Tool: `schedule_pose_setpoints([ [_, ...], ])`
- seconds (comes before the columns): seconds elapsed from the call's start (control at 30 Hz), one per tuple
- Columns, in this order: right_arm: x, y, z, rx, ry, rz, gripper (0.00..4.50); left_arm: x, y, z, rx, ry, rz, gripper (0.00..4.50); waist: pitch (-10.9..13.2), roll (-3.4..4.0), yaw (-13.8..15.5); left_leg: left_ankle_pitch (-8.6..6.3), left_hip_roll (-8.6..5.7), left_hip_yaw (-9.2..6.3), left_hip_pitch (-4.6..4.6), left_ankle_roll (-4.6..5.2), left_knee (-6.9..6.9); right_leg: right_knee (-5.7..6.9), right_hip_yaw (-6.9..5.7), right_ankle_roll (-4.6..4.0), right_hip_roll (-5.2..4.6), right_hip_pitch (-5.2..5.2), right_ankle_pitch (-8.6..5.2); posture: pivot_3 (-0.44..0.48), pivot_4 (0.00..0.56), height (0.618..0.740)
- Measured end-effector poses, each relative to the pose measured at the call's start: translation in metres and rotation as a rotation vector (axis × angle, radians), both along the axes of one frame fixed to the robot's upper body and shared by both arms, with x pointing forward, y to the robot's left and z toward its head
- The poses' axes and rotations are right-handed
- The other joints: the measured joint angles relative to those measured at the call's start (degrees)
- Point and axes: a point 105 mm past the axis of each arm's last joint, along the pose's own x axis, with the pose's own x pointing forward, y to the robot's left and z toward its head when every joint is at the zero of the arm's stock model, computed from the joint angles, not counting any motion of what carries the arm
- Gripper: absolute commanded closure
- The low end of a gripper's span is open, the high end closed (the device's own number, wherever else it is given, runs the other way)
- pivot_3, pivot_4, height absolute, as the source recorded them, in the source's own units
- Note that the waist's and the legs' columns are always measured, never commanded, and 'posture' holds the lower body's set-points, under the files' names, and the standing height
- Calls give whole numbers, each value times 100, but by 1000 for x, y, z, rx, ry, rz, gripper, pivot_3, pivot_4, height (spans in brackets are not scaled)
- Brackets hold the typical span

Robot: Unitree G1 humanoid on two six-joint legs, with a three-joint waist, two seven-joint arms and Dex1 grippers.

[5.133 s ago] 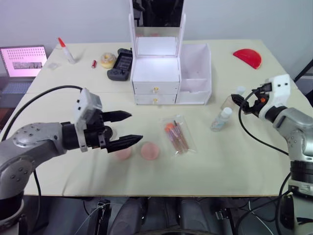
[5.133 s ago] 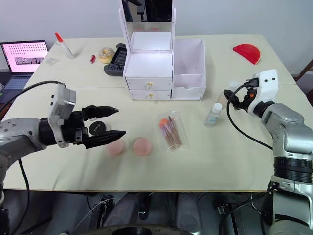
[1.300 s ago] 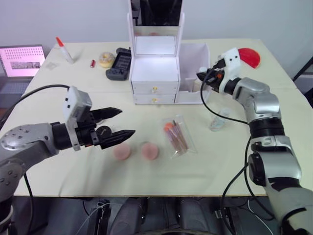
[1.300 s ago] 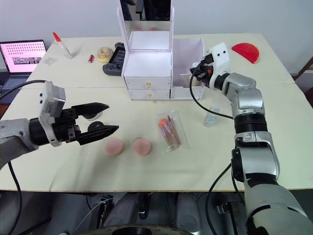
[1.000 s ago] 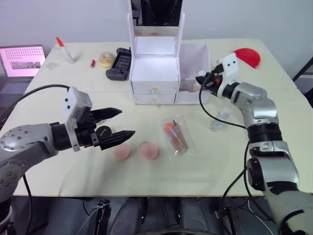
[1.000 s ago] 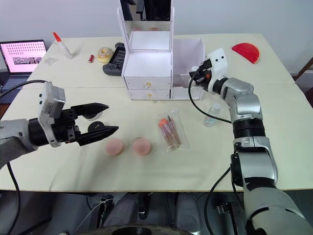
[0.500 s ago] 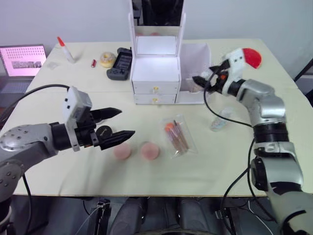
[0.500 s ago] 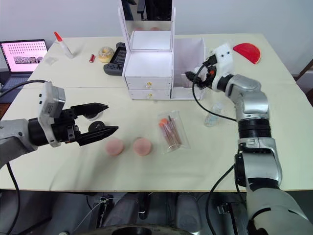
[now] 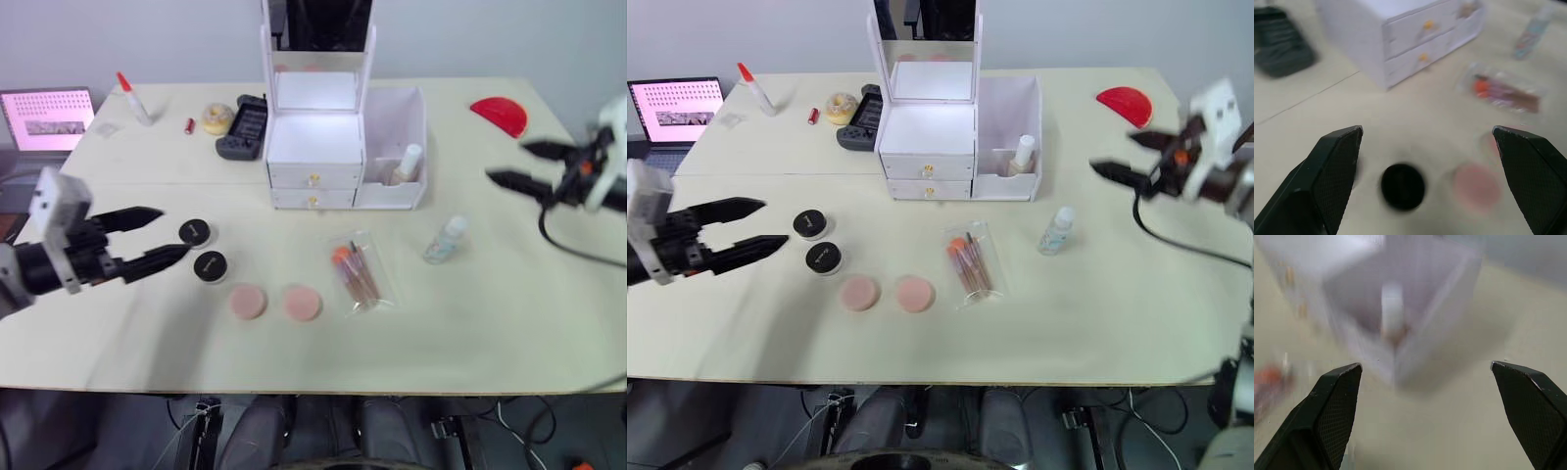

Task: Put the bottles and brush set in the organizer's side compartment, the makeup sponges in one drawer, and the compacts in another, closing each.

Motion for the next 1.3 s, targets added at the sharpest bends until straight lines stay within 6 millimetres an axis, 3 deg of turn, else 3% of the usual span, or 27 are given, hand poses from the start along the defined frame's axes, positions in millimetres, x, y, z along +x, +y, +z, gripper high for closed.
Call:
schedule_pose_setpoints([
  [0.2, -29, -38, -29, -60, 26, -83, 33, 2, 65, -21, 29, -18, 214, 0, -1, 5, 1, -3, 31, 29, 4, -2, 3, -1, 7, -9, 4, -3, 4, 0, 150, 738],
  [0.4, -44, -62, -31, -70, -17, -168, 33, -10, 112, -44, 75, 24, 350, 0, -1, 3, 19, -7, 39, 31, 4, -8, 5, -6, 7, -13, 6, -3, 9, 0, 150, 738],
  [0.53, -65, -89, -40, -36, 0, -280, 33, -29, 159, -48, 72, 14, 528, 0, -4, 1, 23, -7, 42, 32, 5, -3, -12, -32, 4, -8, 8, 2, 12, 0, 150, 738],
  [0.8, -64, -88, -44, -7, -13, -287, 33, -30, 161, -48, 86, 0, 508, 0, -4, 1, 11, -14, 47, 34, 7, -15, 1, -37, 4, -8, 11, 12, 31, 0, 150, 738],
  [0.93, -61, -87, -41, -3, -26, -293, 33, -21, 152, -47, 85, -6, 471, 0, -4, 1, 17, -11, 48, 34, 8, -10, 1, -37, 4, -2, 12, 12, 35, 0, 150, 738],
  [1.0, -55, -78, -38, 4, -28, -271, 33, -12, 133, -48, 91, -6, 405, 0, -4, 1, 17, -10, 47, 35, 8, -9, 2, -38, 5, 9, 10, 13, 41, 0, 150, 738],
  [1.03, -51, -69, -35, 12, -36, -246, 33, -5, 119, -46, 86, -15, 357, 0, -4, 1, 19, -11, 48, 35, 7, -10, 5, -37, 5, 10, 12, 14, 44, 0, 150, 738],
  [1.1, -39, -37, -21, 22, -64, -142, 33, 11, 72, -38, 72, -35, 192, 0, -4, 1, 21, -13, 51, 34, 6, -16, 16, -37, 5, 5, 15, 18, 51, 0, 150, 738],
  [1.2, -30, 6, -4, 22, -92, 10, 33, 17, 8, -22, 61, -60, -33, 0, -5, -4, 17, -10, 53, 34, 6, -12, 22, -41, 5, 13, 21, 23, 57, 0, 150, 738],
  [1.3, -23, 23, -3, 45, -64, 70, 33, 13, -37, -15, 30, -46, -192, 0, -4, -3, 11, -5, 57, 35, 6, -1, 15, -51, 8, 15, 43, 21, 59, 0, 150, 738],
])
